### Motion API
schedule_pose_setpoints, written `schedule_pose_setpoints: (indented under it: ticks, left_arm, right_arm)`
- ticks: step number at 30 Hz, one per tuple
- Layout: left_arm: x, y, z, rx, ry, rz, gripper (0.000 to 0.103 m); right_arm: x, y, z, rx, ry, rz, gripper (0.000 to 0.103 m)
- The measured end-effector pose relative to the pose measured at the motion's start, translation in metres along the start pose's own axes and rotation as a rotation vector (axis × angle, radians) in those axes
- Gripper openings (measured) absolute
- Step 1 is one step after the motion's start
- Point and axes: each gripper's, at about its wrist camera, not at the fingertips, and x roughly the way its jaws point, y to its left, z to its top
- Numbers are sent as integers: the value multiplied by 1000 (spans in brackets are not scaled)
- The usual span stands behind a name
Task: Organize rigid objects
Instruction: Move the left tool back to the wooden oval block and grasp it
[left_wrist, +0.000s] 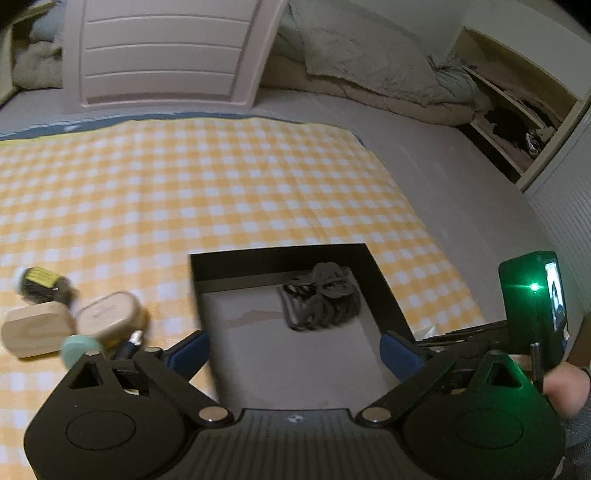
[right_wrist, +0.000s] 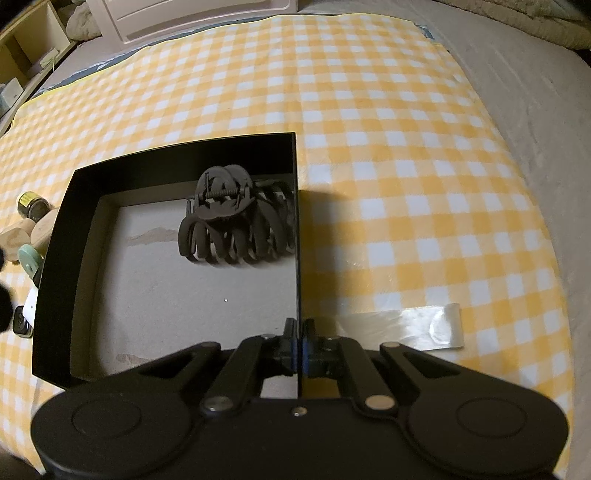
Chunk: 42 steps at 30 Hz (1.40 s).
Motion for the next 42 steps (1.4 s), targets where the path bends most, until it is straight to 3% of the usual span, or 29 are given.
schedule_pose_setpoints:
  ticks: [11,19,23,30,37,42]
  left_arm:
    - [-43,28,-5,26,-134,130,103]
    - [-47,89,4,-89,-178,282,103]
    - [-35,122,6,-142,-158,391,103]
    - [-7,168,1,-216,-89,503,103]
    - [23,180,-9,-165,-10,546,103]
    - [37,184,-13,-163,-27,556,103]
  right_arm:
    - [-1,-1,-1,-4,-4,-7,3]
    - [-1,-1,-1,-6,-4,-7,3]
    - [-1,-2,-1,-5,-3,-6,3]
    - [-1,-1,-1,-5,-3,-5,3]
    - [-1,0,-1,-5,-2,-6,3]
    - [-1,0,-2,-5,-3,-6,3]
